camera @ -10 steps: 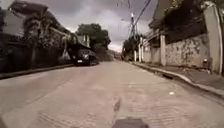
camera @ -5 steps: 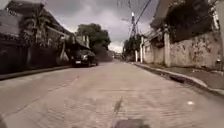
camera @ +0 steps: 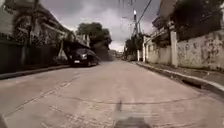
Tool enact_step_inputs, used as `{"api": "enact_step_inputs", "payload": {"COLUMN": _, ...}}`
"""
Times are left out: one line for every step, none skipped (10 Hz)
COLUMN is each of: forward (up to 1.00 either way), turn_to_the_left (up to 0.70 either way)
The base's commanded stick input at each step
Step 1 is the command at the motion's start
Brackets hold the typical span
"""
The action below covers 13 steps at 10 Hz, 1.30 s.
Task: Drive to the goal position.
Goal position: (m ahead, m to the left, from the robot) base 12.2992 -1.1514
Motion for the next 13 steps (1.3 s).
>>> {"api": "enact_step_inputs", "payload": {"forward": 1.0, "turn_to_the_left": 0.0}}
{"api": "enact_step_inputs", "payload": {"forward": 1.0, "turn_to_the_left": 0.0}}
{"api": "enact_step_inputs", "payload": {"forward": 1.0, "turn_to_the_left": 0.0}}
{"api": "enact_step_inputs", "payload": {"forward": 1.0, "turn_to_the_left": 0.0}}
{"api": "enact_step_inputs", "payload": {"forward": 1.0, "turn_to_the_left": 0.0}}
{"api": "enact_step_inputs", "payload": {"forward": 1.0, "turn_to_the_left": 0.0}}
{"api": "enact_step_inputs", "payload": {"forward": 1.0, "turn_to_the_left": 0.0}}
{"api": "enact_step_inputs", "payload": {"forward": 1.0, "turn_to_the_left": 0.0}}
{"api": "enact_step_inputs", "payload": {"forward": 1.0, "turn_to_the_left": 0.0}}
{"api": "enact_step_inputs", "payload": {"forward": 1.0, "turn_to_the_left": 0.0}}
{"api": "enact_step_inputs", "payload": {"forward": 1.0, "turn_to_the_left": 0.0}}
{"api": "enact_step_inputs", "payload": {"forward": 1.0, "turn_to_the_left": 0.0}}
{"api": "enact_step_inputs", "payload": {"forward": 1.0, "turn_to_the_left": 0.0}}
